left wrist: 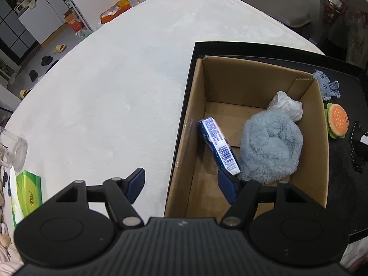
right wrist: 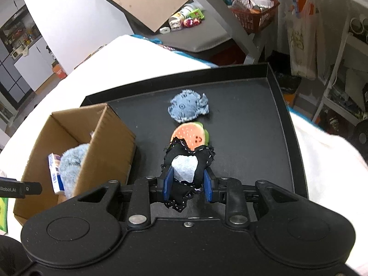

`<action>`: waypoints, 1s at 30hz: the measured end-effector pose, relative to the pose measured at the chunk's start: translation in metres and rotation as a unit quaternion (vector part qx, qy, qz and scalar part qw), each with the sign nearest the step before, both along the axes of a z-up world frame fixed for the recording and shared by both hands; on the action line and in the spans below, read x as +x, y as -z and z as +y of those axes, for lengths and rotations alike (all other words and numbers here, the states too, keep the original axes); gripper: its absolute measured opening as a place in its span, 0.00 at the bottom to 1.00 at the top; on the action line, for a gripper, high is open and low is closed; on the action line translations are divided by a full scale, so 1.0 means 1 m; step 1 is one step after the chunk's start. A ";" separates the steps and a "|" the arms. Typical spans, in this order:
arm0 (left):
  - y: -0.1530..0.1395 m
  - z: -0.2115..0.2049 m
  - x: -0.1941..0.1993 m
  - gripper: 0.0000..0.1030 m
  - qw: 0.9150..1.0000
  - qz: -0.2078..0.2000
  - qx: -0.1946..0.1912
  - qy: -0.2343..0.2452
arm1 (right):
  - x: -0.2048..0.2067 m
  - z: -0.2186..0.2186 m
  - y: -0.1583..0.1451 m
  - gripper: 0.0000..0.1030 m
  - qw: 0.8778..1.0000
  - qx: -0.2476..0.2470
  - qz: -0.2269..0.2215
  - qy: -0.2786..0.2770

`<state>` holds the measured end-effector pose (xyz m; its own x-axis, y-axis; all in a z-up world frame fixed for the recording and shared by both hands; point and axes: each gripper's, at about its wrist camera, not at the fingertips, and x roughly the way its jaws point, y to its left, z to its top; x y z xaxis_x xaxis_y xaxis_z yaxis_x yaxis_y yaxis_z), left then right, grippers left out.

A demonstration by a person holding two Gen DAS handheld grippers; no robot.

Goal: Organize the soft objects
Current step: 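Carry the black pouch with the right gripper into the box and release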

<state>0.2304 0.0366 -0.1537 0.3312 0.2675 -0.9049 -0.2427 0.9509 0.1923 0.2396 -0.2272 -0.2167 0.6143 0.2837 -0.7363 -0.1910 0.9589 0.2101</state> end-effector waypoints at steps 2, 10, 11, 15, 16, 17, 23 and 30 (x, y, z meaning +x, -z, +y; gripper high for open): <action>0.000 0.002 -0.001 0.66 1.000 -0.003 -0.003 -0.001 | -0.001 0.001 -0.005 0.27 1.000 0.001 -0.004 0.000; -0.001 0.011 -0.007 0.66 1.000 -0.014 -0.018 -0.004 | -0.003 0.014 -0.024 0.27 1.000 -0.001 -0.019 -0.009; -0.002 0.013 -0.007 0.66 1.000 -0.016 -0.021 -0.005 | -0.003 0.017 -0.026 0.27 1.000 -0.003 -0.021 -0.012; -0.002 0.019 -0.008 0.66 0.999 -0.024 -0.030 -0.006 | -0.003 0.028 -0.034 0.27 0.999 -0.013 -0.028 -0.020; -0.001 0.020 -0.008 0.66 0.999 -0.025 -0.031 -0.006 | -0.004 0.032 -0.037 0.27 0.999 -0.016 -0.031 -0.021; -0.001 0.020 -0.008 0.66 0.999 -0.027 -0.034 -0.005 | -0.004 0.034 -0.040 0.27 0.999 -0.018 -0.033 -0.022; 0.003 0.029 -0.011 0.65 0.998 -0.031 -0.047 -0.005 | -0.006 0.054 -0.057 0.27 0.998 -0.019 -0.048 -0.029; 0.006 0.038 -0.013 0.63 0.997 -0.042 -0.061 -0.004 | -0.004 0.075 -0.066 0.27 0.998 -0.023 -0.056 -0.037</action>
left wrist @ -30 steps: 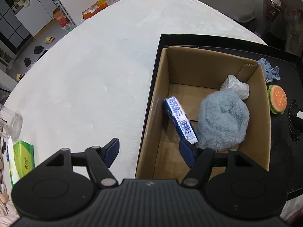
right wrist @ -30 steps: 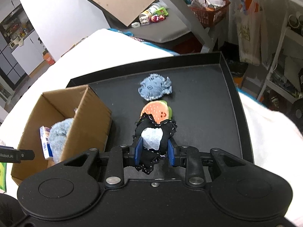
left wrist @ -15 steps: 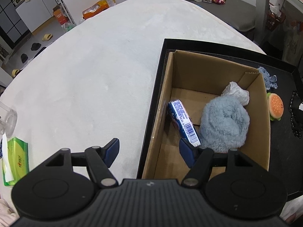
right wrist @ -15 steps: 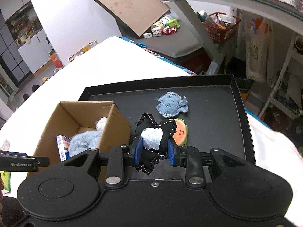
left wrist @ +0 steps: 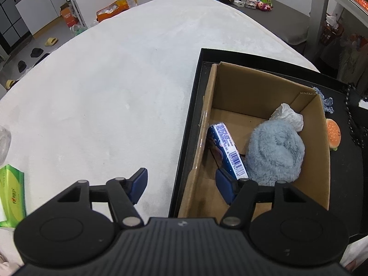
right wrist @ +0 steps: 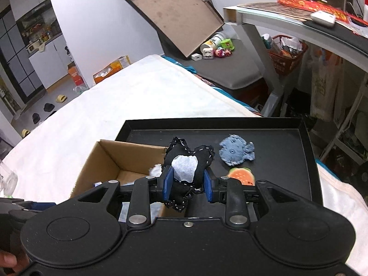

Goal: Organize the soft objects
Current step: 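Carry the black pouch with the right gripper into the box and release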

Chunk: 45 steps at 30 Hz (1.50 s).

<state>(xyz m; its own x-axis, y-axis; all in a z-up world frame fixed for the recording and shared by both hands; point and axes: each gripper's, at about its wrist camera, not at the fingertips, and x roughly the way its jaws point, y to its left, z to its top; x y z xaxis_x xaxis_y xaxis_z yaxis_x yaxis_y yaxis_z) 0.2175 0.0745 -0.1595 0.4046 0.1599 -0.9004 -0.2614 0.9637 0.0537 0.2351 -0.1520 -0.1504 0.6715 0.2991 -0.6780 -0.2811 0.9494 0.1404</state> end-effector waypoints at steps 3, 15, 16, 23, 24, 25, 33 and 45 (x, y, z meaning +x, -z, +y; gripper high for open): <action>0.001 0.004 -0.001 0.63 1.000 -0.002 -0.006 0.000 | -0.001 0.010 -0.002 0.27 1.000 -0.007 -0.001 -0.008; 0.008 0.014 -0.004 0.37 0.999 -0.007 -0.039 0.003 | -0.001 0.048 -0.005 0.28 0.999 -0.024 0.000 -0.032; 0.010 0.015 -0.004 0.34 0.999 -0.006 -0.044 0.003 | -0.001 0.051 -0.004 0.28 0.999 -0.024 0.001 -0.033; 0.018 0.021 -0.004 0.28 0.998 -0.002 -0.061 -0.002 | -0.002 0.072 -0.001 0.28 0.998 -0.031 0.007 -0.046; 0.019 0.022 -0.005 0.26 0.998 -0.001 -0.064 -0.001 | -0.001 0.074 0.000 0.28 0.998 -0.031 0.008 -0.048; 0.019 0.022 -0.005 0.26 0.998 -0.002 -0.067 -0.001 | -0.001 0.077 0.000 0.28 0.998 -0.031 0.009 -0.050; 0.023 0.026 -0.003 0.18 0.997 -0.001 -0.081 0.002 | 0.002 0.095 0.000 0.37 0.997 -0.018 0.006 -0.080; 0.020 0.023 -0.006 0.12 0.997 -0.003 -0.080 0.000 | -0.004 0.070 -0.007 0.82 0.997 -0.013 -0.025 -0.066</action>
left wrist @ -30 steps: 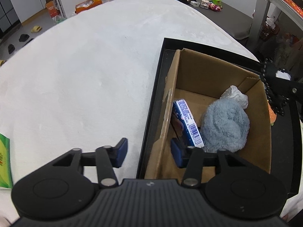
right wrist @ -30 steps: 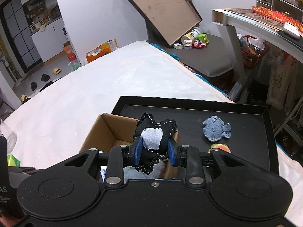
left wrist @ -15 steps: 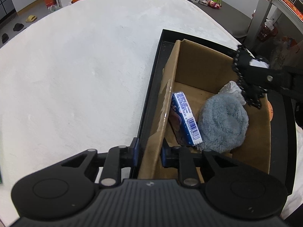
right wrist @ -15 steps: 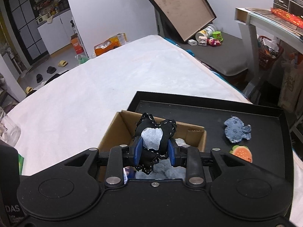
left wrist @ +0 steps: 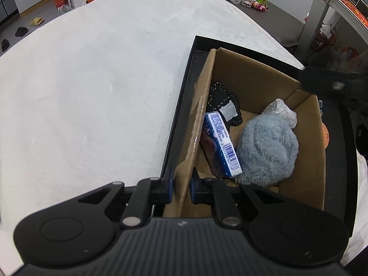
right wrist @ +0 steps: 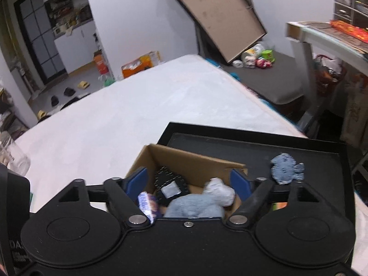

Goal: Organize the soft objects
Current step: 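Carry the black pouch with the right gripper into the box and release, then move the right gripper to the burger plush and grasp it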

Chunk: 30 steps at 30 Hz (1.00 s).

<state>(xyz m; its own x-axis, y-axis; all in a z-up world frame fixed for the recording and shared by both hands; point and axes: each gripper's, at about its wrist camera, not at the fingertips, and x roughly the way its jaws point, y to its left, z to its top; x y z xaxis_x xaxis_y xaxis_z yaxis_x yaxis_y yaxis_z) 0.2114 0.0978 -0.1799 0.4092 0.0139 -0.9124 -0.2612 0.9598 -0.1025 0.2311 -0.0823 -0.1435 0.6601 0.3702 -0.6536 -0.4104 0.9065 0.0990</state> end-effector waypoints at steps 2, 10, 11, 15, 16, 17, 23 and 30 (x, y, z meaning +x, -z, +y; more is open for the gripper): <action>-0.001 -0.002 0.001 0.13 1.000 0.005 0.005 -0.001 | -0.003 -0.011 -0.001 0.87 1.000 0.002 -0.014 0.010; -0.004 -0.013 0.008 0.15 1.000 0.014 0.027 -0.002 | -0.005 -0.042 0.004 0.87 0.999 -0.006 -0.029 0.041; -0.004 -0.014 0.008 0.16 0.999 0.017 0.029 -0.003 | -0.005 -0.045 0.003 0.87 0.999 -0.006 -0.033 0.043; -0.005 -0.018 0.010 0.17 0.999 0.021 0.035 -0.003 | -0.005 -0.061 0.006 0.88 0.998 -0.001 -0.043 0.053; -0.006 -0.019 0.011 0.17 0.999 0.022 0.039 -0.003 | -0.004 -0.065 0.008 0.88 0.997 0.000 -0.043 0.057; -0.007 -0.021 0.012 0.17 0.999 0.022 0.042 -0.003 | -0.003 -0.069 0.009 0.88 0.998 0.002 -0.039 0.059; -0.006 -0.031 0.018 0.23 0.998 0.026 0.056 0.000 | -0.001 -0.086 0.020 0.88 0.998 -0.002 -0.032 0.051; -0.004 -0.040 0.022 0.34 0.995 0.036 0.088 -0.003 | 0.004 -0.108 0.038 0.88 0.998 0.015 -0.021 0.065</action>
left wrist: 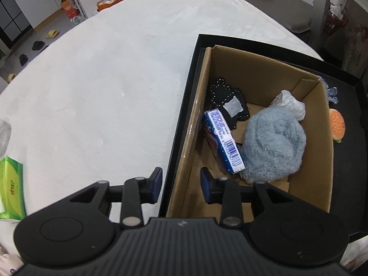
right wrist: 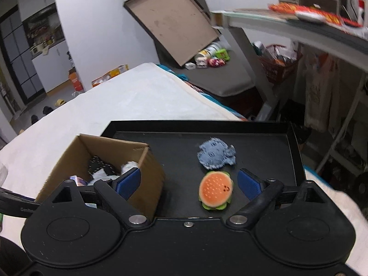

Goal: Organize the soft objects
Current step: 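Move the right gripper to the burger plush and grasp it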

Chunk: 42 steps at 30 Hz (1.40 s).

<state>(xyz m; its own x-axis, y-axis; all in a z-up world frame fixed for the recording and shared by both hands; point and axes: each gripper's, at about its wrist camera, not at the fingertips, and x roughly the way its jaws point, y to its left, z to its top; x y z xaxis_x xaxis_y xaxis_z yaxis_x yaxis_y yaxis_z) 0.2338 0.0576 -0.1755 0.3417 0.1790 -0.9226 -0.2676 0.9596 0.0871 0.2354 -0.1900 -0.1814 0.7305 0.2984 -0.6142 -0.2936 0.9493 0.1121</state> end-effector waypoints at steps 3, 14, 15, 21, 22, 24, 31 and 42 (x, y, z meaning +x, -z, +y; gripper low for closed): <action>0.000 -0.003 0.002 0.35 1.000 0.008 0.009 0.000 | 0.003 -0.007 0.009 0.88 1.000 0.012 0.007 0.005; 0.005 -0.018 0.016 0.37 0.999 0.034 0.037 0.000 | 0.016 -0.020 0.033 0.88 0.999 0.035 0.030 0.010; 0.006 -0.019 0.017 0.37 0.999 0.036 0.039 0.001 | 0.018 -0.021 0.035 0.88 0.999 0.036 0.034 0.013; 0.010 -0.028 0.024 0.43 0.997 0.049 0.059 0.002 | 0.029 -0.022 0.046 0.88 0.998 0.038 0.050 0.020; 0.009 -0.028 0.024 0.44 0.997 0.050 0.061 0.003 | 0.030 -0.022 0.049 0.88 0.998 0.033 0.052 0.020; 0.010 -0.031 0.026 0.47 0.997 0.051 0.063 0.005 | 0.032 -0.020 0.053 0.88 0.998 0.024 0.056 0.022; 0.011 -0.040 0.030 0.49 0.995 0.060 0.083 0.012 | 0.043 -0.019 0.065 0.88 0.997 0.007 0.067 0.033; 0.013 -0.045 0.030 0.52 0.993 0.063 0.097 0.013 | 0.049 -0.027 0.083 0.19 0.994 -0.039 0.091 0.050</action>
<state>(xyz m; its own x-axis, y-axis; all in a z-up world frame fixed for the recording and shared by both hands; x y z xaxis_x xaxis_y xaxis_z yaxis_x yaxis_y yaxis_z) 0.2633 0.0122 -0.1889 0.2320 0.3503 -0.9074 -0.2180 0.9279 0.3024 0.2844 -0.2175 -0.2640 0.6285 0.1776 -0.7573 -0.1797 0.9804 0.0807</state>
